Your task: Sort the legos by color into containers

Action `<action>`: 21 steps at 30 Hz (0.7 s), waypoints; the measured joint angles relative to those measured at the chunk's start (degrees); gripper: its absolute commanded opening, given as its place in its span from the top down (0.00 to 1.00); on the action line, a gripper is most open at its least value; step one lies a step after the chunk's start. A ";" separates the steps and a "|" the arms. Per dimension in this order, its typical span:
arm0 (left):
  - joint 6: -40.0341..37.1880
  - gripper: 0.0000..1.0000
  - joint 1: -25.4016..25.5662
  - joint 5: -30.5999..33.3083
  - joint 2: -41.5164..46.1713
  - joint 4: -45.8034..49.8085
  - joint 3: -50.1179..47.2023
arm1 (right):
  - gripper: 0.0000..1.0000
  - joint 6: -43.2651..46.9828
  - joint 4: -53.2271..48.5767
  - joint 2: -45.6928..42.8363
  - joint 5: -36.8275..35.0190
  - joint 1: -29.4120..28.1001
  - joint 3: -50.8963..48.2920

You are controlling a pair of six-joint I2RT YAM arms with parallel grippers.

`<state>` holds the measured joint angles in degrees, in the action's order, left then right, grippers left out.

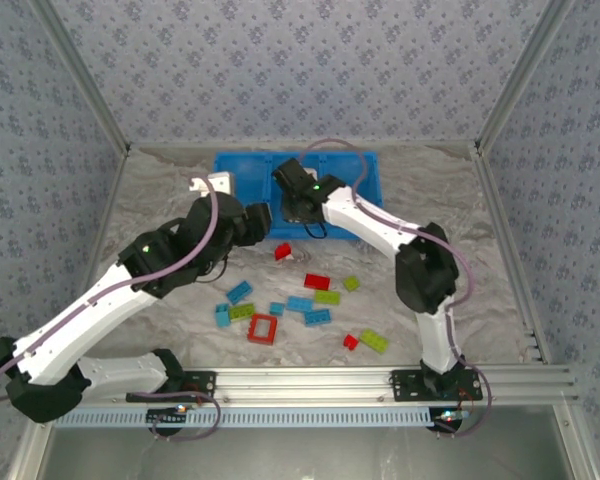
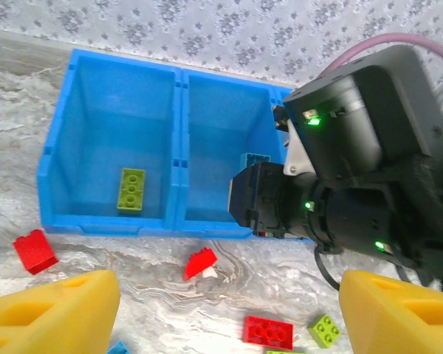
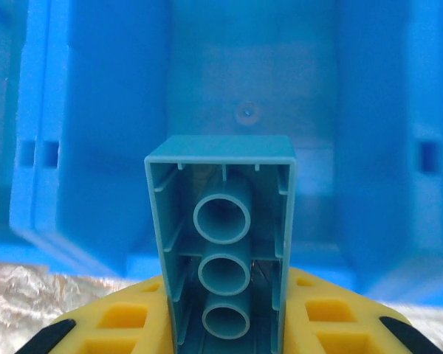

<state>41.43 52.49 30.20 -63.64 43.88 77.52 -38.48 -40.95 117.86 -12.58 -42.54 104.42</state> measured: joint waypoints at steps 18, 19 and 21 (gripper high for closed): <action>-3.48 0.20 1.27 -7.04 -8.28 4.04 8.24 | 0.69 0.44 -7.82 21.22 4.59 4.50 21.79; -3.50 0.20 1.97 -7.02 -9.40 4.04 8.98 | 0.68 0.42 -7.91 21.75 5.01 4.74 22.27; -3.48 0.20 2.86 -7.04 -10.71 3.98 9.38 | 0.63 0.46 -8.17 22.62 5.66 5.14 23.04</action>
<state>37.95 55.35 23.16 -74.35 47.86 86.89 -38.02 -49.12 140.49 -6.92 -37.41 127.46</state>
